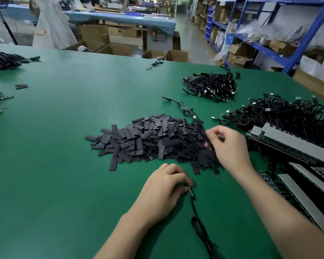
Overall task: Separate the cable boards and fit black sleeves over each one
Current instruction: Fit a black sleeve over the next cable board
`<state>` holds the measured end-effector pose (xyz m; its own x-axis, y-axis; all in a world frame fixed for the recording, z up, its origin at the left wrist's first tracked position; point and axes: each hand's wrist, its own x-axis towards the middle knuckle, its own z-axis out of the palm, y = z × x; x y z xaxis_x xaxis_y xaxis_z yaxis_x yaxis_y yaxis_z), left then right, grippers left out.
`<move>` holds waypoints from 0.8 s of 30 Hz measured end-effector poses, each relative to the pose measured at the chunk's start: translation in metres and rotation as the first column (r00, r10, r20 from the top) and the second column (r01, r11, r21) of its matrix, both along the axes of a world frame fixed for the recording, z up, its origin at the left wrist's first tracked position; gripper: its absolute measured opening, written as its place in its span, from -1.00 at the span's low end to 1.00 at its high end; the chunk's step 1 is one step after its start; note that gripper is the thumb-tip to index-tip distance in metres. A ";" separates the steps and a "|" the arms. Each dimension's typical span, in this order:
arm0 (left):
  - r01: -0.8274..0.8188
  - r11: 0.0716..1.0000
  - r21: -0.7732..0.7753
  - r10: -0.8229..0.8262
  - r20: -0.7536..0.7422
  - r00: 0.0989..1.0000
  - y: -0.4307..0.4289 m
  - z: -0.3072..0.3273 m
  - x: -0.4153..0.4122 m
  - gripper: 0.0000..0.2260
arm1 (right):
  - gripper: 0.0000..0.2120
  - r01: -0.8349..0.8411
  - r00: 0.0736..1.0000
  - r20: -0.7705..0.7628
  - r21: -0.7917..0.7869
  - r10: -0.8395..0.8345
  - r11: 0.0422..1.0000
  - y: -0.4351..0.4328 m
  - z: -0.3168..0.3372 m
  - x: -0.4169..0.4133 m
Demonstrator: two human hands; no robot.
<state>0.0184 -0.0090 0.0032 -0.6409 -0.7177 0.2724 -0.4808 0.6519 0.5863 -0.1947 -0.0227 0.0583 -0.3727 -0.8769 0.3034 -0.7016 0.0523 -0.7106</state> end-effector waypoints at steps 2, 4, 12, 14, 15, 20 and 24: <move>-0.002 1.000 0.009 0.002 -0.004 1.000 0.000 0.000 0.000 -0.91 | -0.81 0.011 0.993 -0.119 0.016 -0.009 1.000 -0.039 0.011 -0.005; 0.000 1.000 0.012 0.000 -0.010 1.000 0.000 0.000 -0.001 -0.92 | -0.79 0.026 0.969 -0.246 0.030 -0.017 0.999 -0.079 0.022 -0.008; 0.008 0.999 0.043 -0.006 -0.059 0.998 -0.003 0.000 0.002 -0.93 | -0.57 0.123 0.953 -0.289 0.086 -0.093 0.989 -0.174 0.057 0.000; 0.008 0.995 0.103 0.004 -0.111 0.994 -0.004 0.001 0.003 -0.94 | -0.58 0.024 0.969 -0.247 0.107 0.003 0.994 -0.152 0.048 0.007; 0.005 0.991 0.131 0.012 -0.132 0.991 -0.005 0.002 0.003 -0.94 | -0.61 -0.037 0.975 -0.215 0.111 0.061 0.993 -0.134 0.042 0.011; 0.013 0.966 0.260 0.054 -0.250 0.967 -0.007 0.003 0.004 -0.91 | -0.69 -0.215 0.976 0.034 0.088 0.213 0.973 -0.006 0.006 0.026; -0.032 0.964 0.265 0.124 -0.341 0.932 -0.007 0.006 0.003 -0.86 | -0.78 -0.324 0.935 0.222 0.222 0.276 0.920 0.066 -0.019 0.040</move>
<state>0.0214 -0.0161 0.0096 -0.4758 -0.8356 0.2745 -0.2564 0.4303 0.8655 -0.1548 0.0433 0.0393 -0.1077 -0.9941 0.0104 -0.5718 0.0534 -0.8186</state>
